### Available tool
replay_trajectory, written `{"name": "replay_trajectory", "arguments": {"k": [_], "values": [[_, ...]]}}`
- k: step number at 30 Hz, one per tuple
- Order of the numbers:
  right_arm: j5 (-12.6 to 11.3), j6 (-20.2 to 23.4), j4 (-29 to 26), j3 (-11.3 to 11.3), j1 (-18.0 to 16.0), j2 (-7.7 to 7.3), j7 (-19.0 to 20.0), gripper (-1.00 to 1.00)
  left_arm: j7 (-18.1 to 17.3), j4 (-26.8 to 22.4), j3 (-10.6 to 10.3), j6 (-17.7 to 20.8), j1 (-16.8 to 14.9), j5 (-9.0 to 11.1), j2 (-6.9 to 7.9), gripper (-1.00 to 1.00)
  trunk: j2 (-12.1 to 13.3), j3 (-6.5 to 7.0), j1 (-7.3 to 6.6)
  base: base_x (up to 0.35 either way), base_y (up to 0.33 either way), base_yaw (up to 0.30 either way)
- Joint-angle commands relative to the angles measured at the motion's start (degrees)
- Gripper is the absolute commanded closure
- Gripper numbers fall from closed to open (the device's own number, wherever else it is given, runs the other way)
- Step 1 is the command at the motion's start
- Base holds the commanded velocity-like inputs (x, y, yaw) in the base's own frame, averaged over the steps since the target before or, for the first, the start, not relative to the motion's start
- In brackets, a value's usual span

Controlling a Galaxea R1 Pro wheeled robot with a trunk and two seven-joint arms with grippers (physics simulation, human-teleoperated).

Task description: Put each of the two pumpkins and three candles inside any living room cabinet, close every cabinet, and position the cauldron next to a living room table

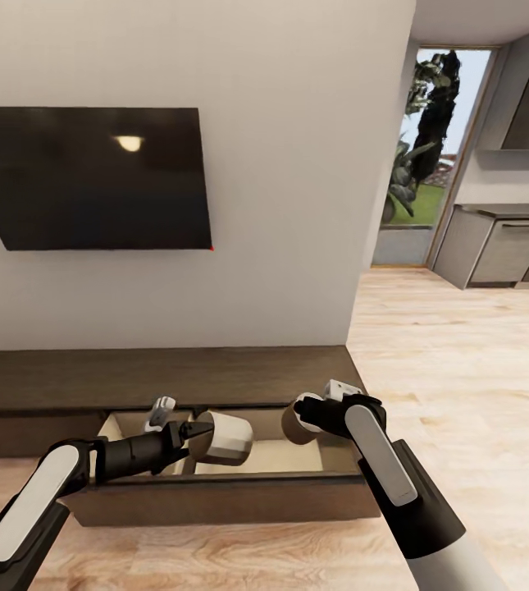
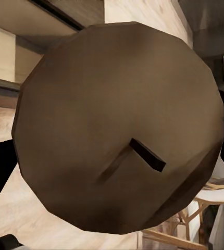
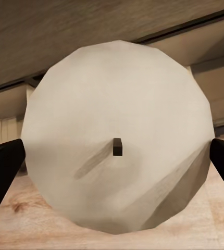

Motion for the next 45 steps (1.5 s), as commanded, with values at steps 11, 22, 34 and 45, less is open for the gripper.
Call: {"name": "replay_trajectory", "arguments": {"k": [11,22,34,45], "values": [[-0.42,0.13,1.04,0.23,-0.06,0.26,-0.67,1.00,9.89,-0.05,0.21,-0.41,-0.10,-4.97,-0.62,1.00,-0.03,-0.06,0.01,0.025,0.000,0.000],[-0.33,0.15,1.60,0.49,-0.06,0.42,-0.77,1.00,14.51,-0.26,-0.17,-0.54,-0.13,-5.19,-2.43,1.00,-0.03,-0.06,0.01,0.000,0.000,0.000],[0.01,0.15,3.87,0.81,-0.06,0.45,-0.78,1.00,15.31,-0.46,-0.30,-0.82,-1.33,-5.96,-4.96,1.00,-0.03,-0.06,0.01,0.000,0.000,0.000],[0.31,0.02,3.69,0.95,-0.06,0.49,-0.83,1.00,18.70,-0.09,-0.81,-0.89,-5.36,-33.48,-16.42,1.00,-0.03,-0.06,0.01,0.000,0.000,0.000]]}}
